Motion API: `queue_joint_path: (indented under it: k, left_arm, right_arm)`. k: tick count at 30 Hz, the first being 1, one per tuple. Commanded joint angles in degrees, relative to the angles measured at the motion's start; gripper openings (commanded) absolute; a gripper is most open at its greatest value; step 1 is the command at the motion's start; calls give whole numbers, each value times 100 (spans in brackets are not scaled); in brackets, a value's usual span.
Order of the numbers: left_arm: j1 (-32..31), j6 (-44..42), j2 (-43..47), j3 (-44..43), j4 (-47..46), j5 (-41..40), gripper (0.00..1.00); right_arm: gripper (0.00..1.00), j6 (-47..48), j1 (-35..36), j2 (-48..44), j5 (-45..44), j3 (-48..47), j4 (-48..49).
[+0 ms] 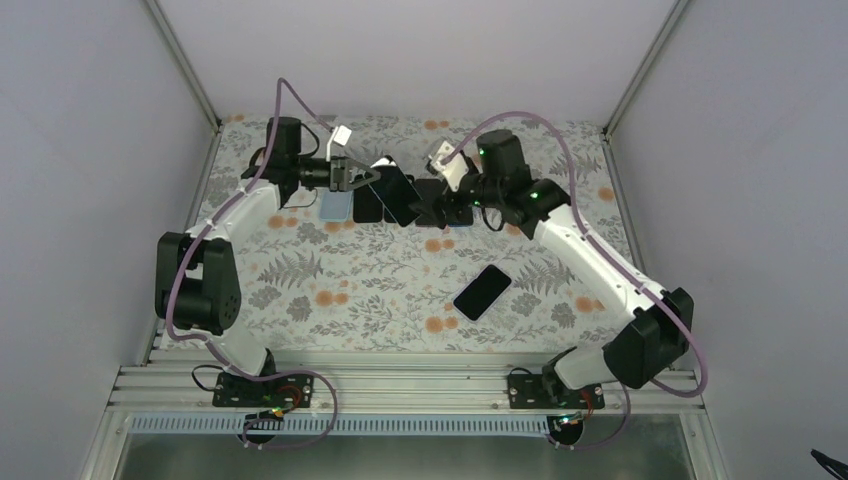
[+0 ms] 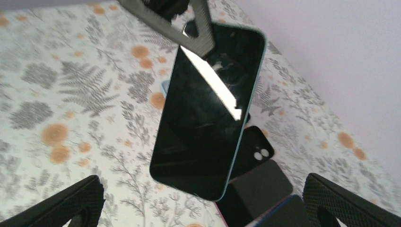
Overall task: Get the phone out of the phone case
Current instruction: Place the phone at the center of the board.
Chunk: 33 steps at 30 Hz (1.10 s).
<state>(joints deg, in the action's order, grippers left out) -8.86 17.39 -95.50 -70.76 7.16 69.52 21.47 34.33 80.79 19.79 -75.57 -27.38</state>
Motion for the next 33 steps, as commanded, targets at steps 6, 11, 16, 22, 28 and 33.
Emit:
queue_joint_path:
  k: [6,11,16,22,28,33]
  left_arm:
    - [-321,-1986,269,-670,1156,752,2]
    - [-465,-2603,219,-891,1742,838,2]
    - [-587,-3030,195,-1000,2108,920,2]
    - [-708,-3206,181,-1110,2291,862,2]
    - [-839,-3215,199,-1133,2290,764,2]
    - [-882,-3220,221,-1124,2277,671,2]
  right_arm:
    - [92,-827,-797,633,2647,-391,-910]
    - [80,-857,-844,798,2967,-353,-1035]
    - [69,-994,-915,908,3284,-376,-1043]
    - [56,-1085,-941,1055,3478,-395,-1047]
    - [39,-1220,-937,1128,3575,-392,-975]
    - [20,-1293,-942,1183,3612,-397,-933]
